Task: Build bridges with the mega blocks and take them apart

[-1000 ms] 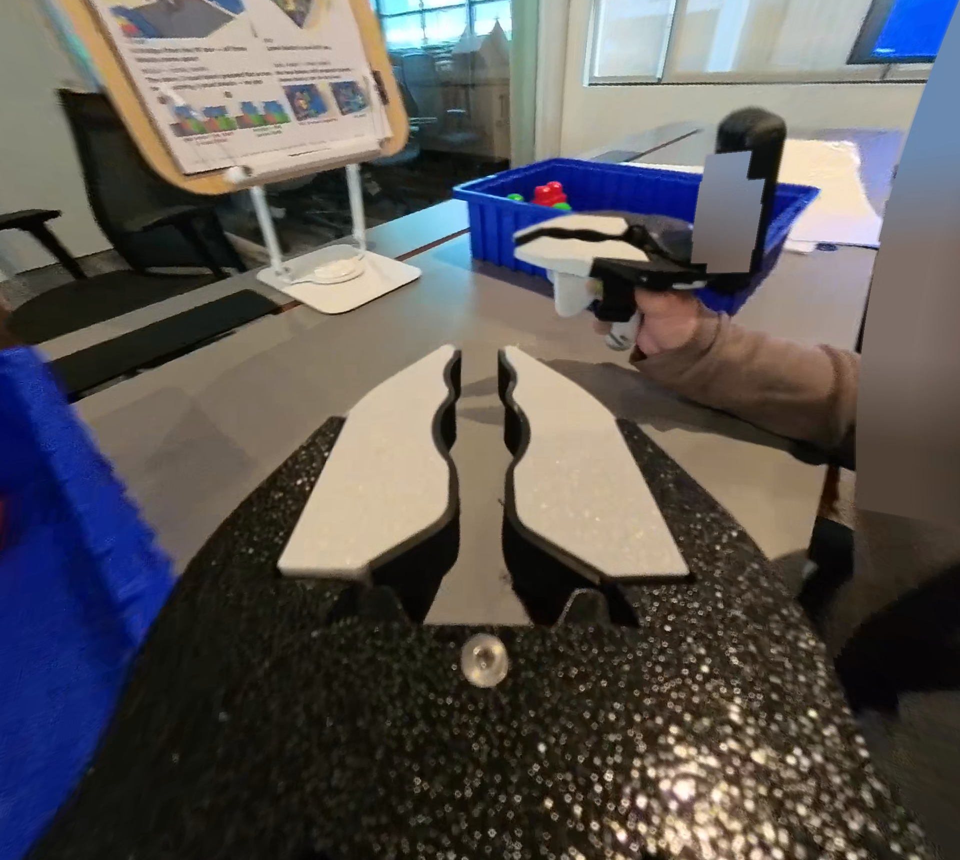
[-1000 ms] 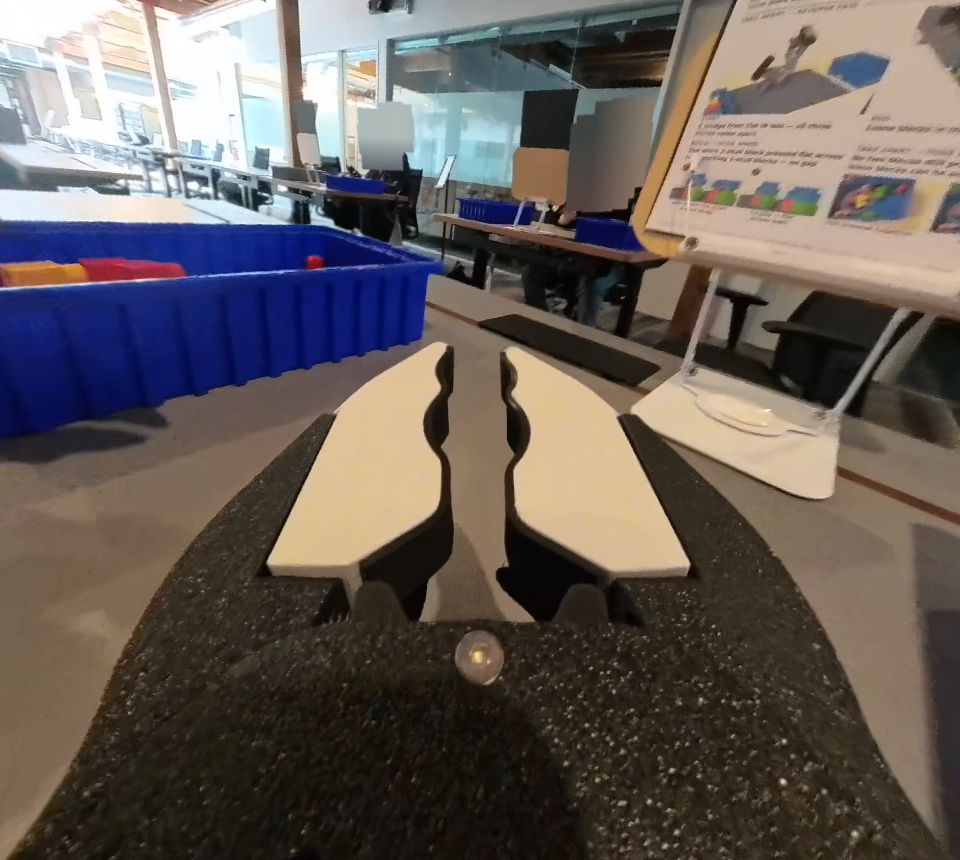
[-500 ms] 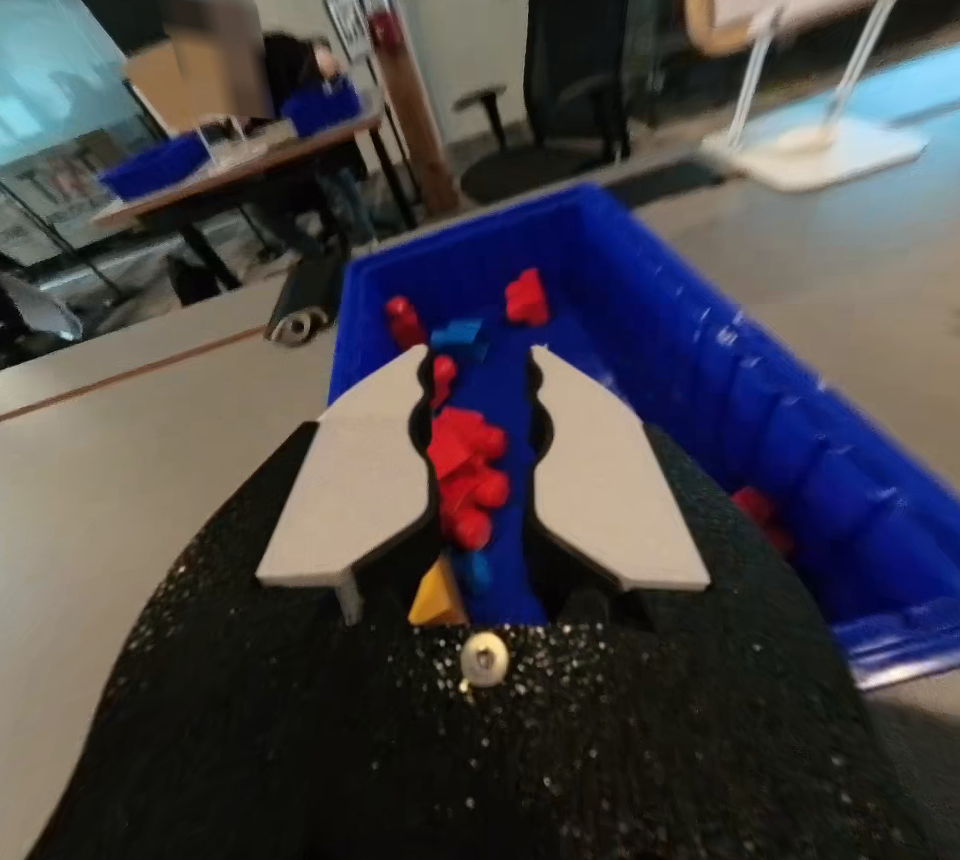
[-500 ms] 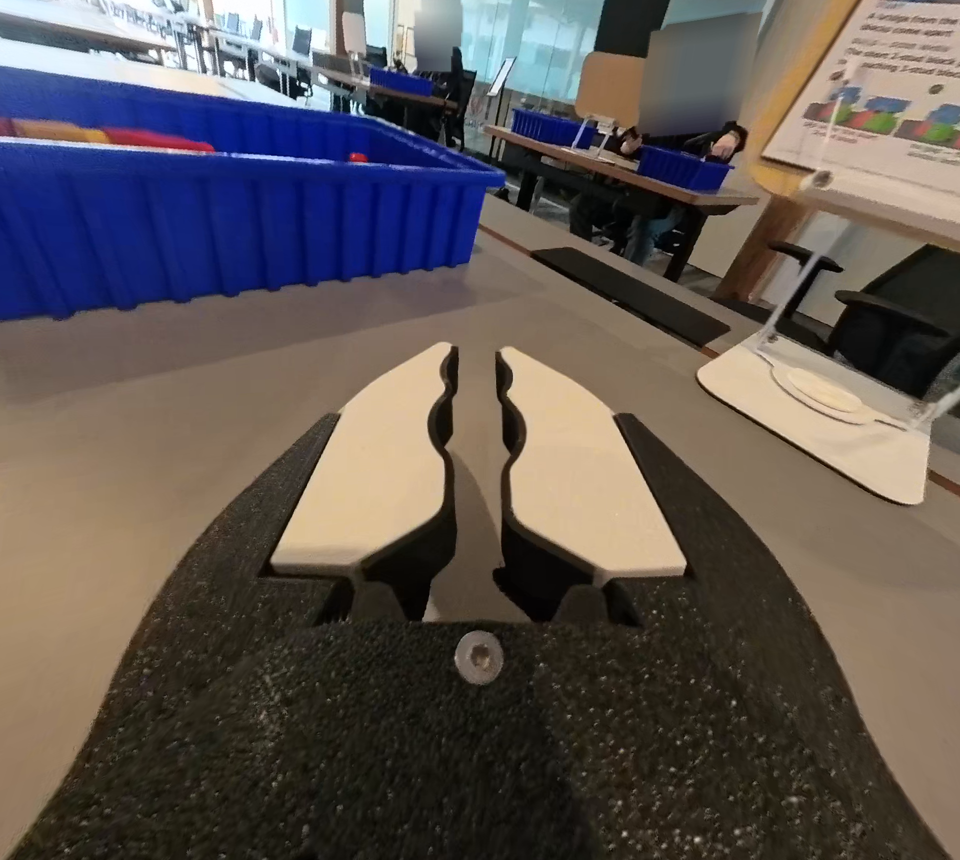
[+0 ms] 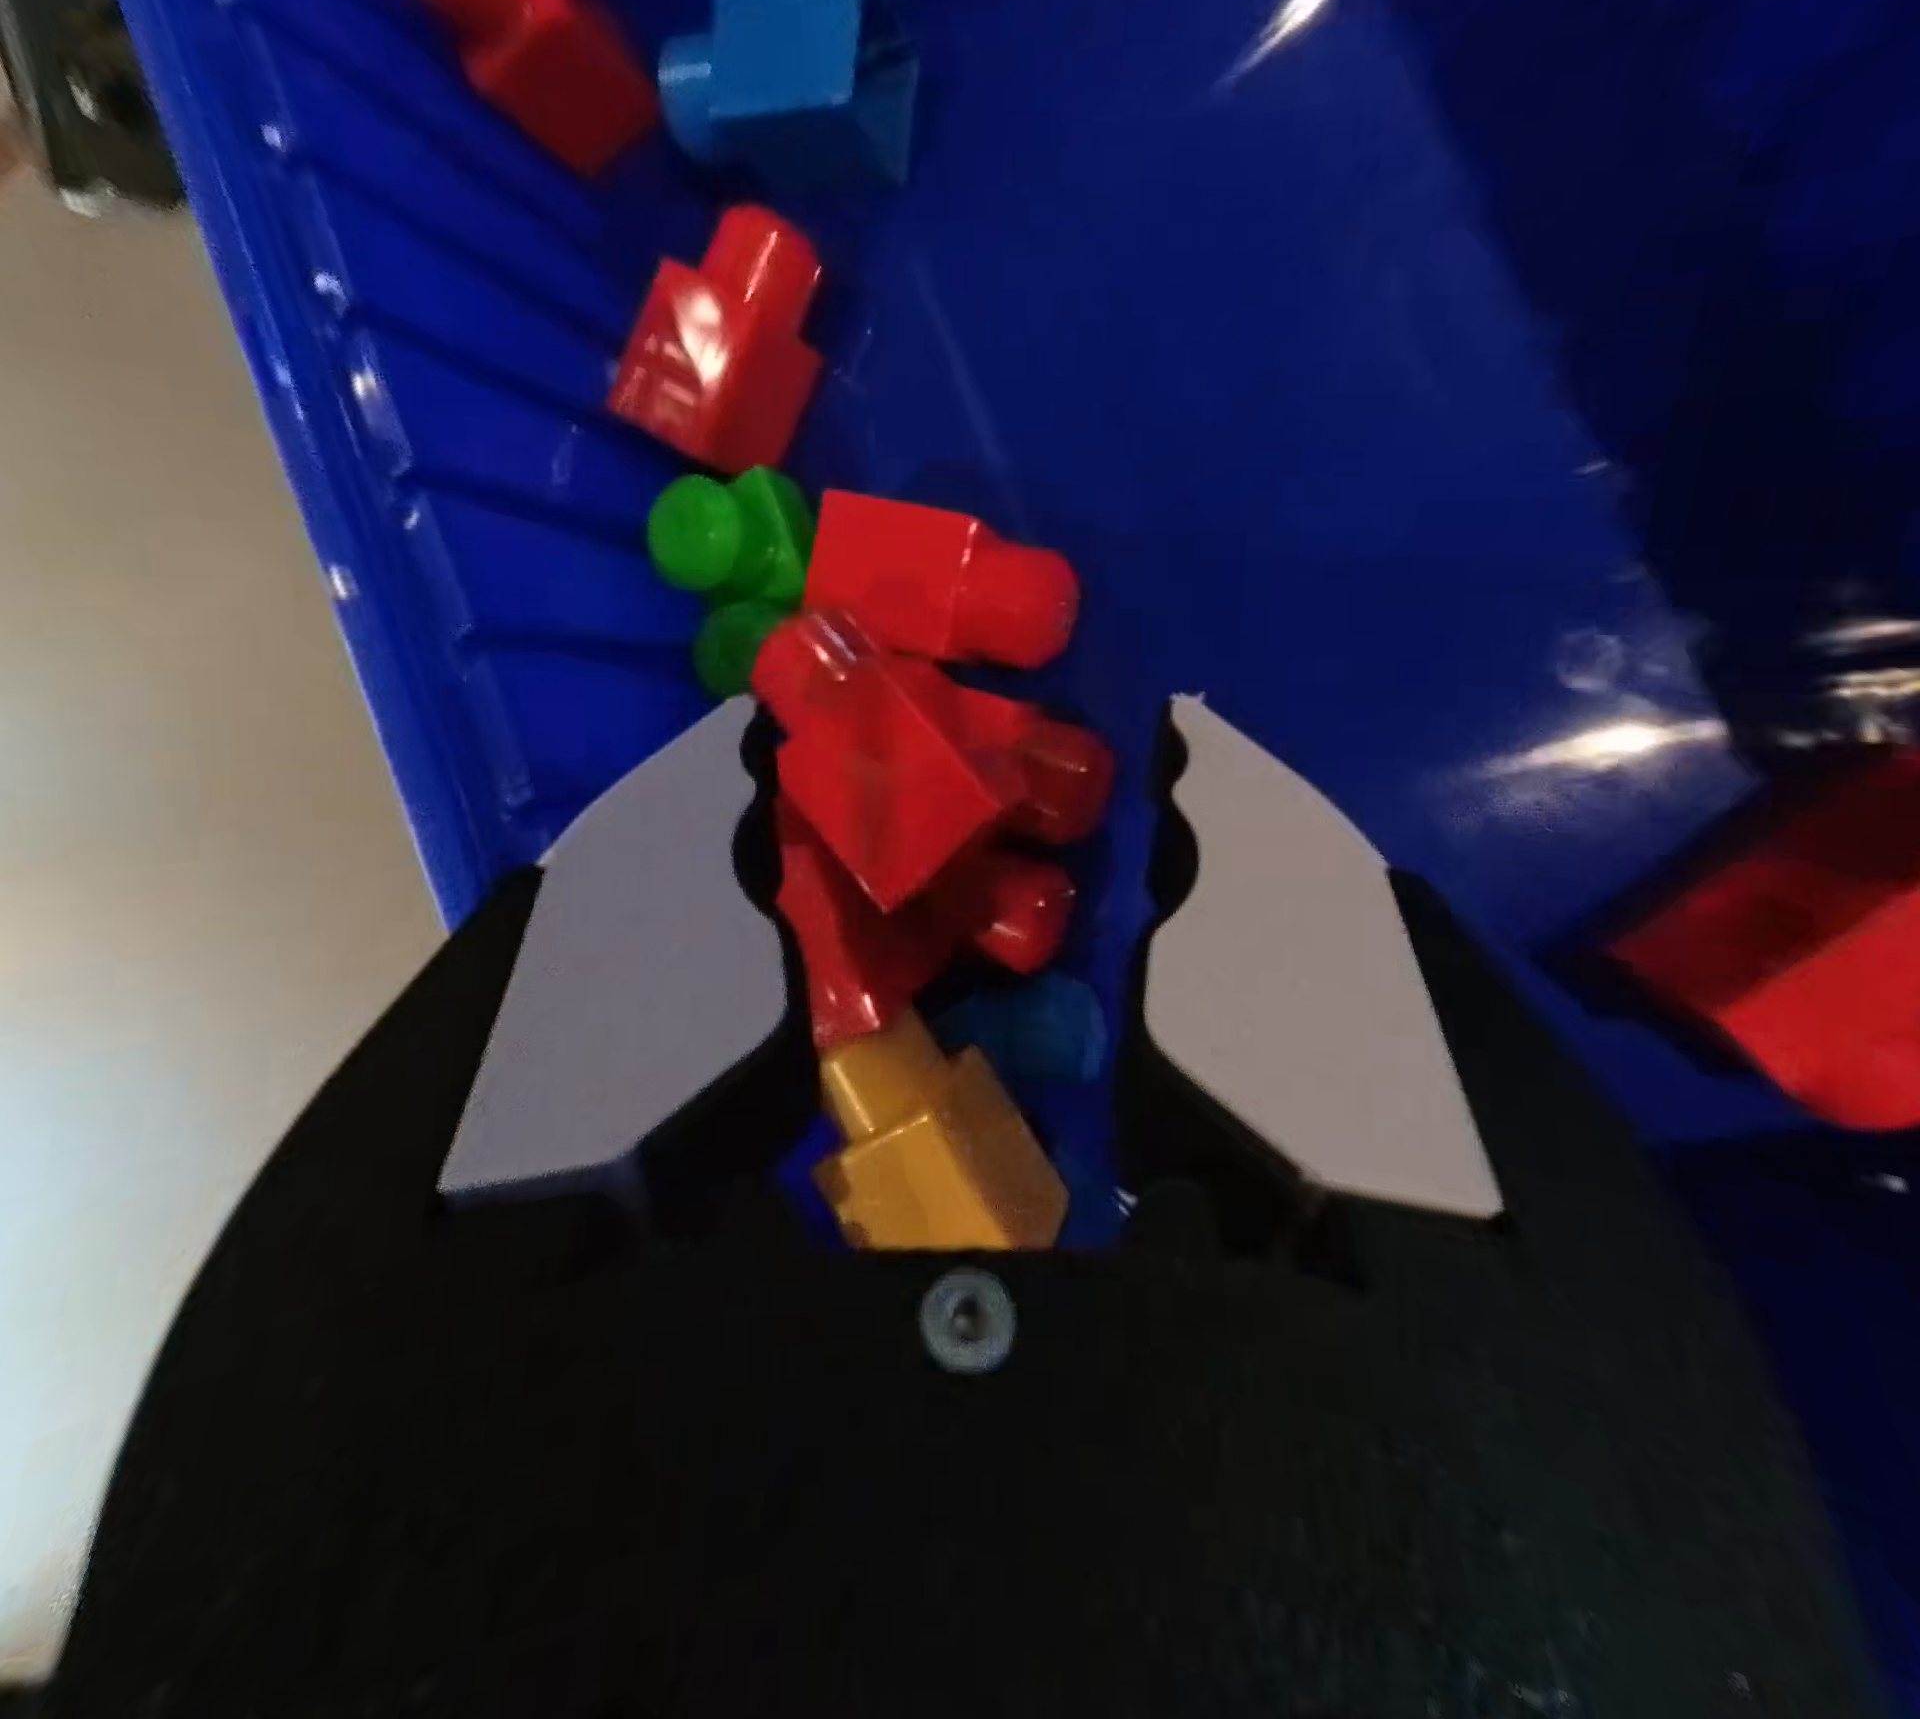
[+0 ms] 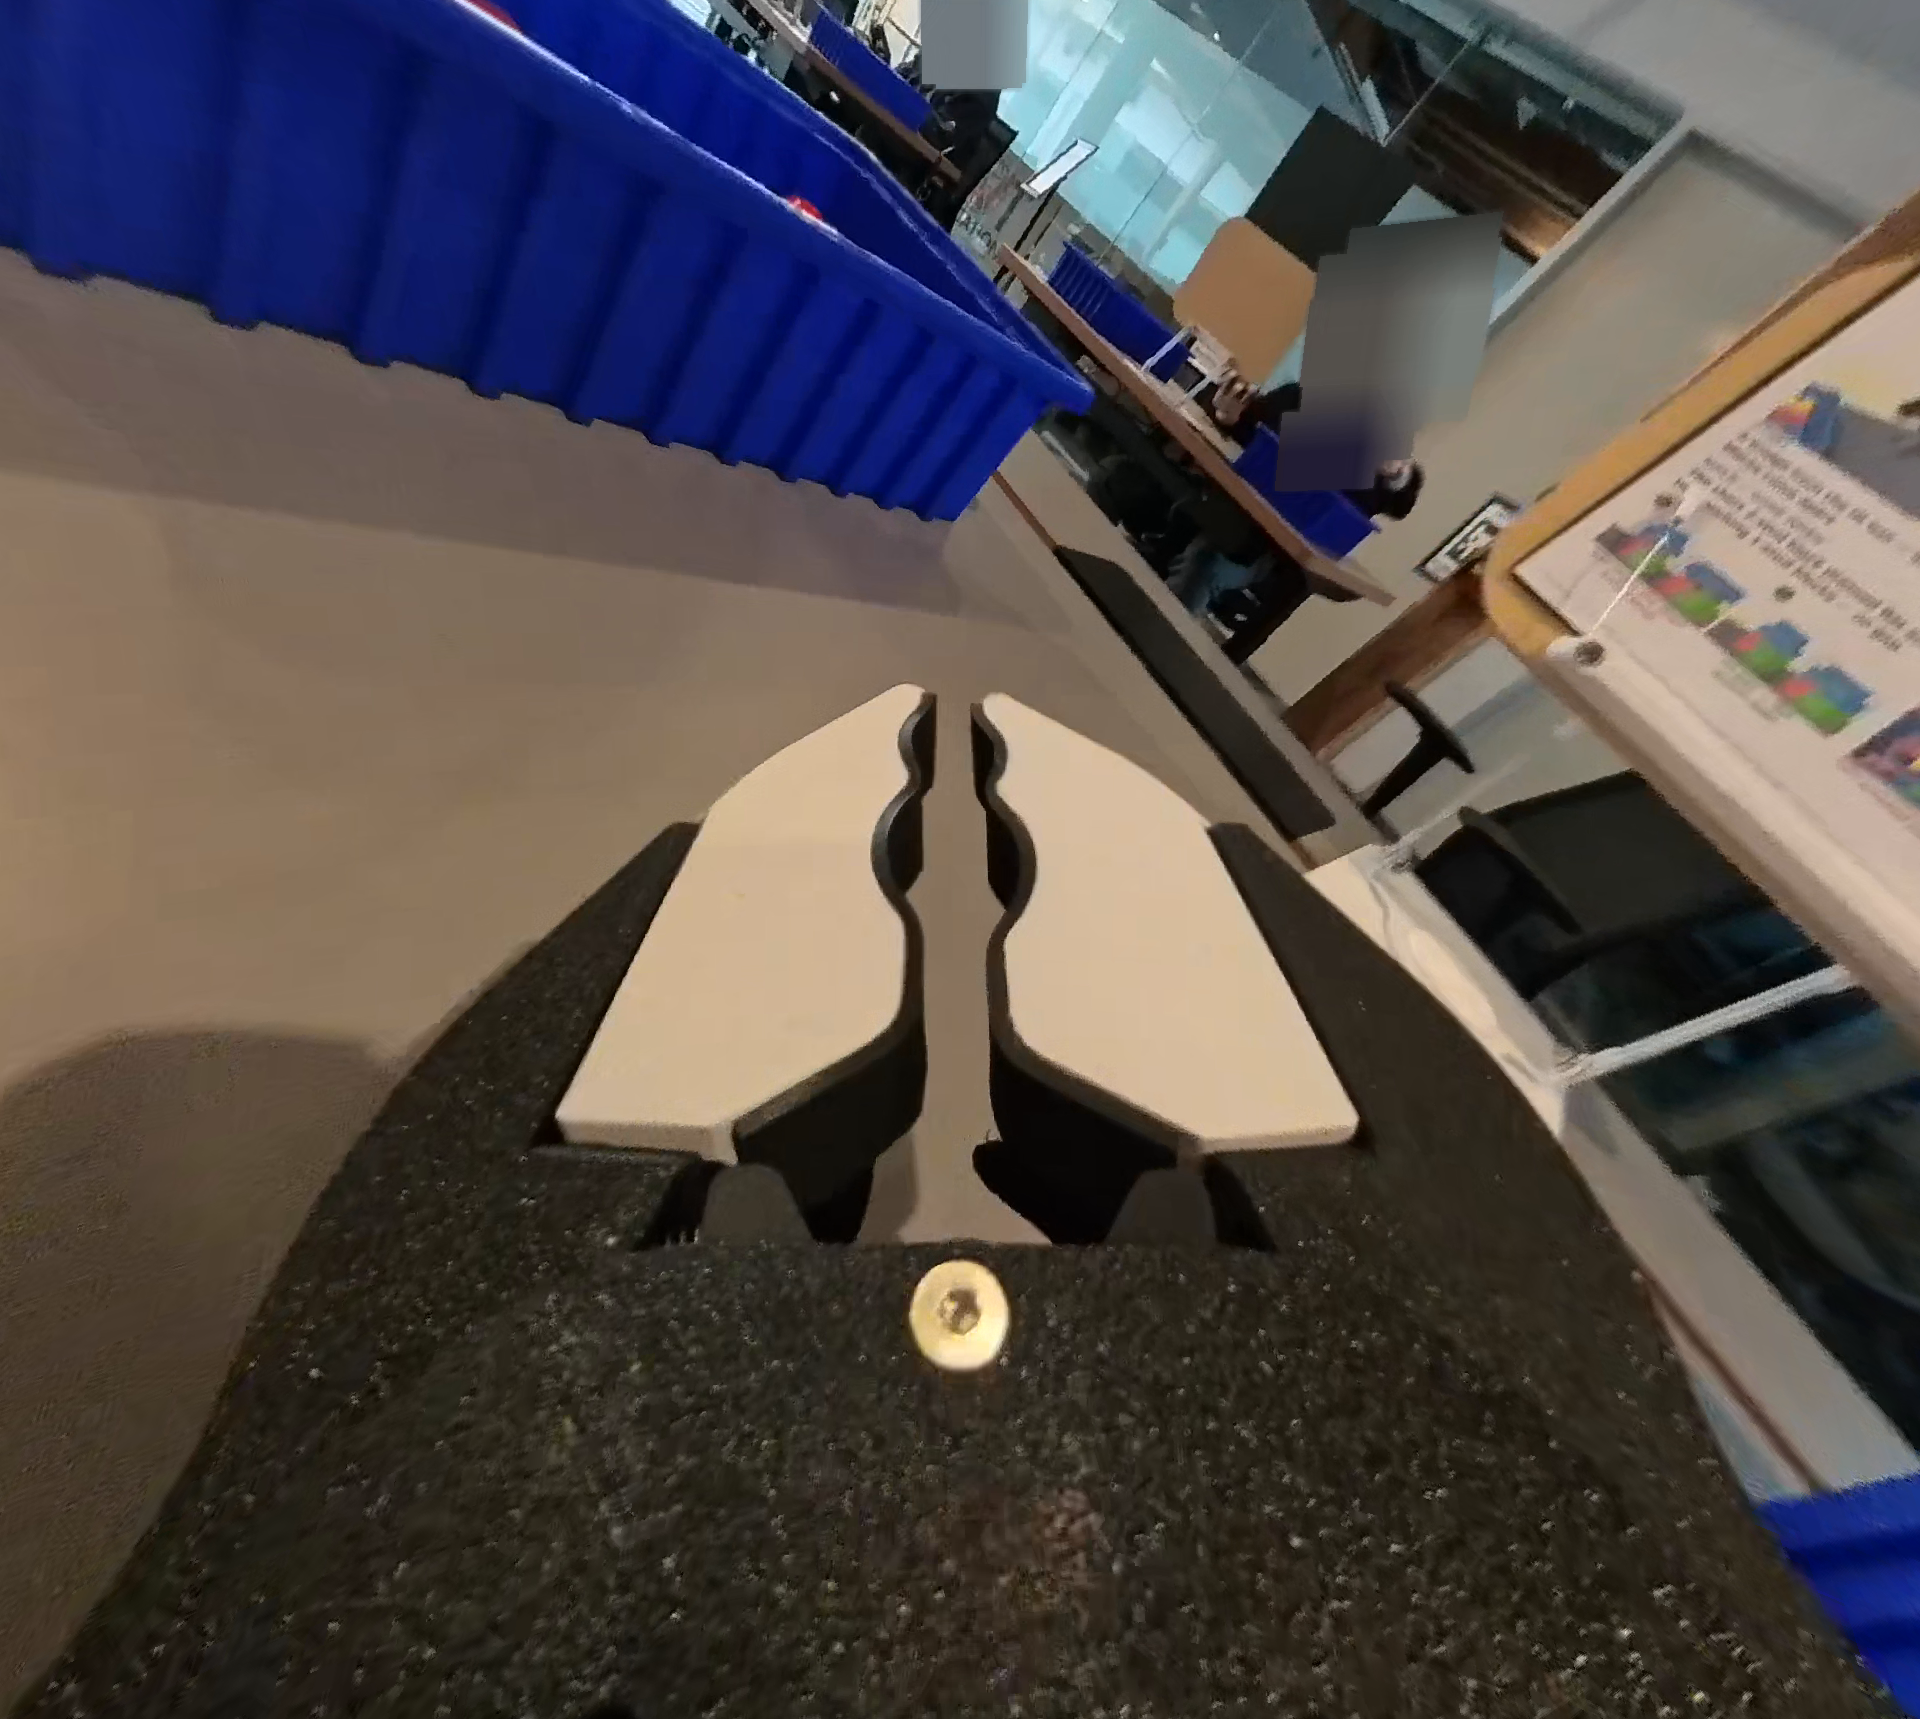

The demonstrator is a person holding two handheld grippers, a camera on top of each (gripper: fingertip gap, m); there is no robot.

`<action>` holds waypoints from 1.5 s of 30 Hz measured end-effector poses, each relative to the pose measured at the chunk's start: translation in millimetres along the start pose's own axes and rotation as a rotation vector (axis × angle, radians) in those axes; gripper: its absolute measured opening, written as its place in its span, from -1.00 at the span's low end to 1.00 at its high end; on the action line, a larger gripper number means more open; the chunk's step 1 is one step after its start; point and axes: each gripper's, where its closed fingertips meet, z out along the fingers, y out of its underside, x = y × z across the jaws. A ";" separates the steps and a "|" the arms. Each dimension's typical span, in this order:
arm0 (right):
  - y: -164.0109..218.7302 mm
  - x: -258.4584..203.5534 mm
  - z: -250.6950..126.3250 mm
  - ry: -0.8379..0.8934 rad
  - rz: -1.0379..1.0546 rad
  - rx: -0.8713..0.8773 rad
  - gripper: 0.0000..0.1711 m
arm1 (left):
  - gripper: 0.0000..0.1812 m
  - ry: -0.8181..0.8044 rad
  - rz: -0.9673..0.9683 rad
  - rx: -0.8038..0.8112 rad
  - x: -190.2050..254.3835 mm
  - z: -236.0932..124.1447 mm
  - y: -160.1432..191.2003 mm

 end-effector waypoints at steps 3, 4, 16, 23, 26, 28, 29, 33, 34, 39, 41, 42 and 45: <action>-0.9 -1.1 -1.1 0.017 -0.061 -0.004 -0.97 | -0.22 -0.025 -0.027 -0.119 -5.5 13.0 10.8; -0.3 -1.7 -1.5 0.017 -0.063 -0.012 -1.00 | -0.23 -0.042 -0.008 -0.151 -7.5 16.8 14.1; 0.8 11.7 -4.6 0.008 0.154 -0.005 -0.96 | -0.50 -0.188 0.095 -0.021 -11.7 -6.7 -9.7; -77.0 -5.4 37.4 -0.263 0.397 0.124 -0.57 | -0.50 -0.157 0.184 0.673 53.5 -109.6 -82.1; -130.8 -17.0 66.4 -0.441 0.479 0.143 -0.41 | -0.50 -0.199 0.289 0.847 90.2 -141.6 -93.5; -165.5 -28.3 81.2 -0.551 0.533 0.148 -0.26 | -0.51 -0.247 0.375 0.918 111.1 -156.1 -96.7; -179.2 -34.4 87.2 -0.602 0.550 0.144 -0.21 | -0.51 -0.278 0.416 0.945 119.2 -162.3 -97.7; -201.3 -56.3 109.0 -0.714 0.560 0.067 -0.14 | -0.51 -0.377 0.561 1.005 141.6 -177.1 -97.9; -203.7 -63.0 111.2 -0.755 0.577 0.043 -0.12 | -0.51 -0.400 0.583 1.006 144.4 -178.7 -97.9; -209.2 -80.7 112.3 -0.868 0.634 0.002 -0.57 | -0.52 -0.498 0.671 0.979 152.6 -176.2 -101.0; -204.2 -76.5 110.8 -0.828 0.600 0.008 -0.56 | -0.53 -0.528 0.676 1.002 154.7 -175.7 -102.0; -197.6 -70.7 110.5 -0.780 0.569 0.008 -0.57 | -0.47 -0.513 0.669 0.984 155.5 -171.7 -100.2; -158.3 -44.9 103.3 -0.623 0.463 -0.041 -0.58 | -0.30 -0.468 0.577 0.850 136.0 -154.9 -84.6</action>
